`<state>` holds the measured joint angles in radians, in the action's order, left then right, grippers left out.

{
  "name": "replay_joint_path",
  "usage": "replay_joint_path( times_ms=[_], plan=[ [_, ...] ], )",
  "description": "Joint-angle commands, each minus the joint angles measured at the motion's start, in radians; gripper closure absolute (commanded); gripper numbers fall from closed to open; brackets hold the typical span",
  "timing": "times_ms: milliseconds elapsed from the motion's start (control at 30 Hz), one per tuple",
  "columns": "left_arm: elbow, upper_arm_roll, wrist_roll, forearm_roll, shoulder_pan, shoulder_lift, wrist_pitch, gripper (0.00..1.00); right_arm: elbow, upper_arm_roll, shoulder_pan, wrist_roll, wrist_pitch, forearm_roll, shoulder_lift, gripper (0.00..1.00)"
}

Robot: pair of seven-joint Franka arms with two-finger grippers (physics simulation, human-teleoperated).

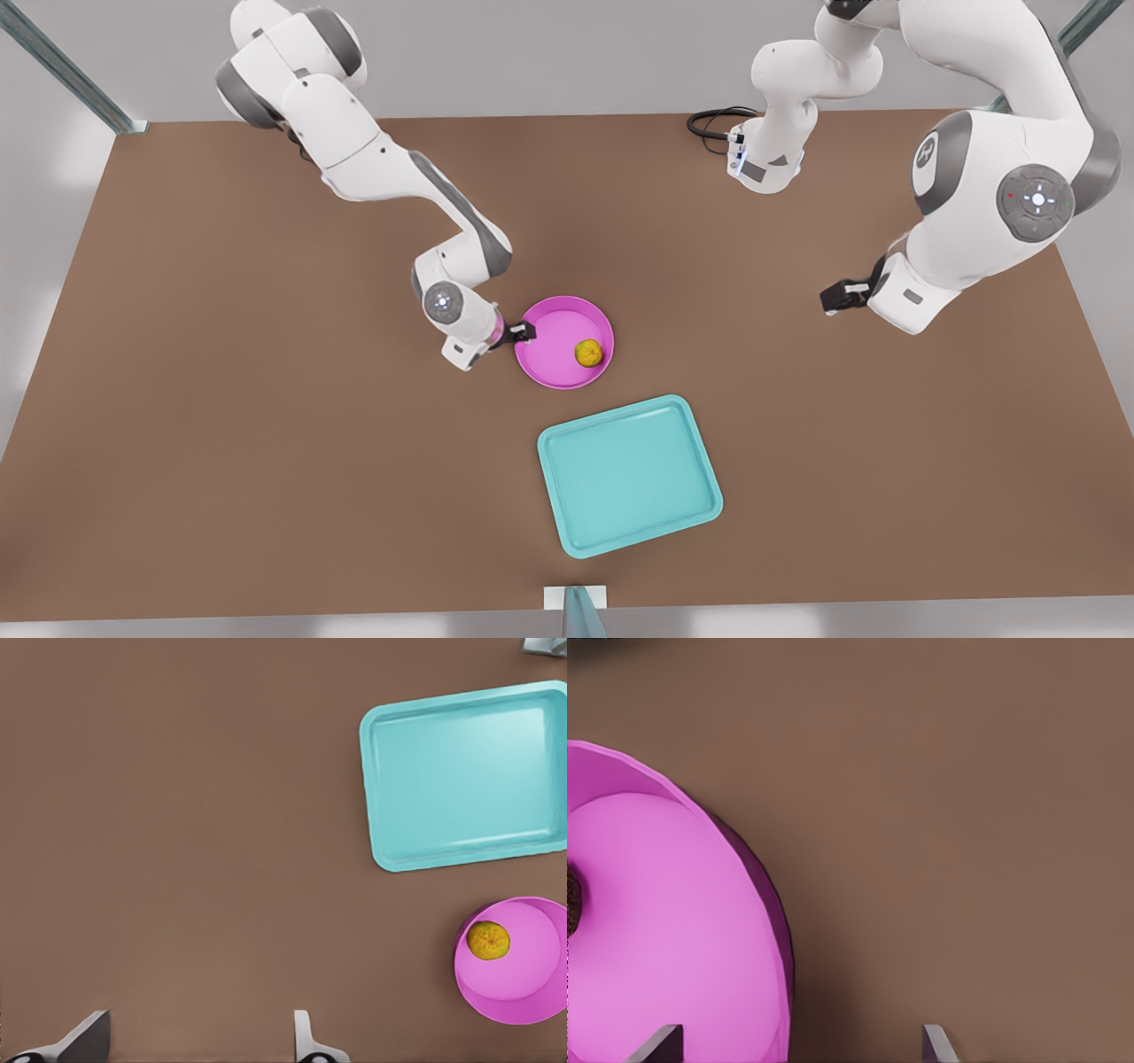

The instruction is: Place the orange on the plate with the left arm and the plate on the tray with the right arm

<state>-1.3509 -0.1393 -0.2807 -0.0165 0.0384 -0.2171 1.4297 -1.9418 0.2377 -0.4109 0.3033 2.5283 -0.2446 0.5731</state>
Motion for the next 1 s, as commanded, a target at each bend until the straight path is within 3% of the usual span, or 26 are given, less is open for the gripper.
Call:
replay_joint_path(
  times_ms=[0, 200, 233, 267, 400, 500, 600, 967],
  plan=[
    [0.001, 0.003, 0.164, 0.001, -0.003, -0.01, -0.034, 0.0, 0.007, 0.0, -0.002, 0.143, 0.043, -0.002, 0.011, 0.0],
    [0.003, 0.007, 0.161, 0.024, -0.011, -0.012, 0.006, 0.0, 0.03, 0.002, -0.009, 0.142, 0.043, -0.001, 0.042, 0.02],
    [0.003, 0.009, 0.163, 0.024, -0.011, -0.008, 0.008, 0.0, 0.034, 0.002, -0.009, 0.142, 0.043, -0.001, 0.044, 0.19],
    [0.003, 0.01, 0.163, 0.023, -0.011, -0.007, 0.006, 0.0, 0.041, 0.0, -0.009, 0.142, 0.043, 0.001, 0.053, 0.25],
    [0.041, 0.026, 0.155, 0.029, -0.012, -0.008, -0.002, 0.0, 0.057, 0.002, -0.016, 0.14, 0.041, 0.001, 0.07, 0.39],
    [0.033, 0.067, 0.164, 0.032, -0.014, -0.012, -0.011, 0.0, 0.061, 0.002, -0.016, 0.142, 0.032, -0.001, 0.068, 0.63],
    [0.036, 0.067, 0.173, 0.039, -0.014, -0.01, -0.058, 0.0, 0.08, 0.002, -0.016, 0.137, 0.026, 0.001, 0.07, 0.79],
    [0.064, 0.067, 0.172, 0.027, -0.015, -0.012, -0.086, 0.0, 0.13, 0.011, -0.048, 0.151, 0.037, -0.039, 0.01, 0.79]
  ],
)
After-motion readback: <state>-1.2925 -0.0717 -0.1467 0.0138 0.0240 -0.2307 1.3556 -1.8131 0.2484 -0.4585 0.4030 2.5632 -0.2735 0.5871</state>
